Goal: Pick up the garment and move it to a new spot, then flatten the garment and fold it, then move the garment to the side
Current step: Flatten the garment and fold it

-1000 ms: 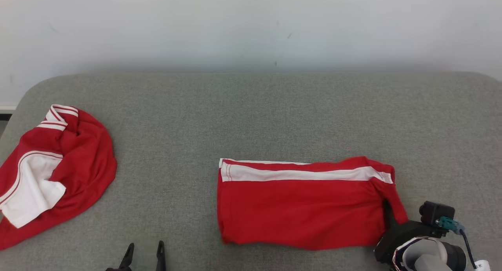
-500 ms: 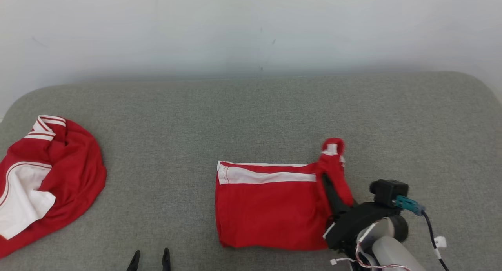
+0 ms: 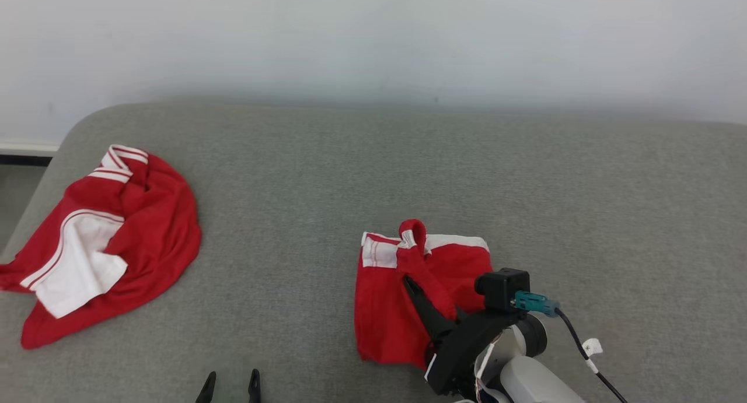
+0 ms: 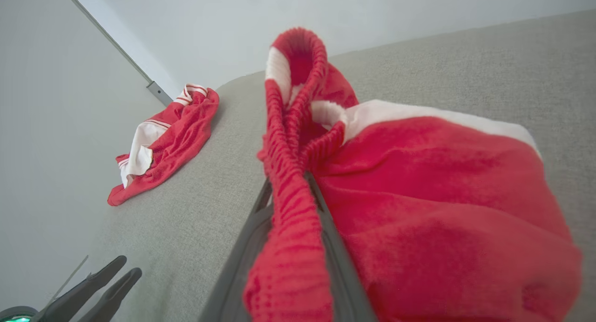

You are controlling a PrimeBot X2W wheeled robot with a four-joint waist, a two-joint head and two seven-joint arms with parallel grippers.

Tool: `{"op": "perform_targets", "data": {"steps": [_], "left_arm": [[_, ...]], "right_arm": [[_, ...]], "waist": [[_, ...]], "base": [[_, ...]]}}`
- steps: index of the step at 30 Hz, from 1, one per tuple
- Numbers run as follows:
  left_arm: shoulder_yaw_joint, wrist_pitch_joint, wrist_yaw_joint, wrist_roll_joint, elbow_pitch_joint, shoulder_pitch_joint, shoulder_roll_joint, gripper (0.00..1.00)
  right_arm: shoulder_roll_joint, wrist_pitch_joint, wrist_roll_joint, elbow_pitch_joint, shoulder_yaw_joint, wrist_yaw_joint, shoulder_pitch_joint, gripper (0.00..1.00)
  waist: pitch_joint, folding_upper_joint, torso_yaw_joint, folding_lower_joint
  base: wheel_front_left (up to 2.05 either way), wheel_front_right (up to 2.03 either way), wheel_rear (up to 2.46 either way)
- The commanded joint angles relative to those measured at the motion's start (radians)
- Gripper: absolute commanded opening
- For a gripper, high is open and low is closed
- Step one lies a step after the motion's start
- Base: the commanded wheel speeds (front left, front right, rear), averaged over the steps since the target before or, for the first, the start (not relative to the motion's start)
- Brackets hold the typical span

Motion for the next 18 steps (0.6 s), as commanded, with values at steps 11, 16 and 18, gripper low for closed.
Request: {"op": "perform_targets", "data": {"steps": [11, 16, 18], "left_arm": [[0.027, -0.003, 0.008, 0.009, -0.008, 0.015, -0.001, 1.00], [0.045, -0.003, 0.010, 0.006, -0.024, 0.024, -0.001, 1.00], [0.051, -0.003, 0.014, 0.009, -0.036, 0.025, -0.001, 1.00]], "right_arm": [[0.022, -0.136, -0.006, 0.132, 0.025, -0.003, -0.075, 1.00], [0.020, -0.195, -0.046, 0.171, -0.030, -0.002, -0.077, 1.00], [0.005, -0.207, -0.087, 0.185, -0.079, -0.003, -0.067, 1.00]], "waist": [[0.000, -0.0001, 0.045, -0.0001], [-0.014, -0.0001, 0.001, -0.0001], [-0.019, -0.0001, -0.021, -0.0001]], "base": [[0.00, 0.00, 0.00], [0.00, 0.00, 0.00], [0.00, 0.00, 0.00]]}}
